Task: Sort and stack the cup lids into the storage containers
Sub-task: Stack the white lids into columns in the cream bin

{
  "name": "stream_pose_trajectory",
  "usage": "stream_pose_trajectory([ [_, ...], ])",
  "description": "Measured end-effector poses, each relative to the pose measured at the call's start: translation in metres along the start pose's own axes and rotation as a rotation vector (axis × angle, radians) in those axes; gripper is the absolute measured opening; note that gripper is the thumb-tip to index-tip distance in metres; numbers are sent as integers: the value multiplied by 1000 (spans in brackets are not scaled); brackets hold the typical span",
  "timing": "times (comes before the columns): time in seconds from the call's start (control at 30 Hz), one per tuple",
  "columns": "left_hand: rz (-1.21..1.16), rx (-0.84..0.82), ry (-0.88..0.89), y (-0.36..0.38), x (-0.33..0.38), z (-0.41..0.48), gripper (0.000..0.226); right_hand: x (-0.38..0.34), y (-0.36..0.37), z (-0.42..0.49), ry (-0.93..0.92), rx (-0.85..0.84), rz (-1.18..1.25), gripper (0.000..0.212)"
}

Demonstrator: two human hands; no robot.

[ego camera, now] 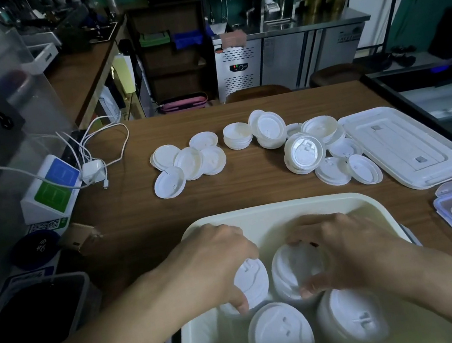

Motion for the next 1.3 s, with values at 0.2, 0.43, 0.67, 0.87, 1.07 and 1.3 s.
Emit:
stream_pose_trajectory([
  [0.2,-12,46,5,-4,-11,5,72,-5,-6,5,25,25,-29,77],
  [0.43,13,76,-17,-9,-13,-5,60,-13,-15,-4,-77,94,-115,83],
  [0.67,-165,288,4,-52,-43,-11,53,-18,-66,7,-259,215,310,44],
  [0.87,-318,542,-121,-57,-98,10,27,-16,-92,70,-320,251,392,31],
  [1.07,-439,540,-429,2,-171,56,46,-15,-86,167,-285,185,325,48],
  [1.3,-485,289,-648,49,-202,79,92,-7,-60,256,-140,100,169,104],
])
Point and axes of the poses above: each hand's wrist, its own z-axis towards the middle knuckle, its own y-axis out of the palm, x = y × z, the point moved 4 cm from there along z, towards the middle knuckle, and after that the axes turned 14 degrees about z, right-handed, at the moved point
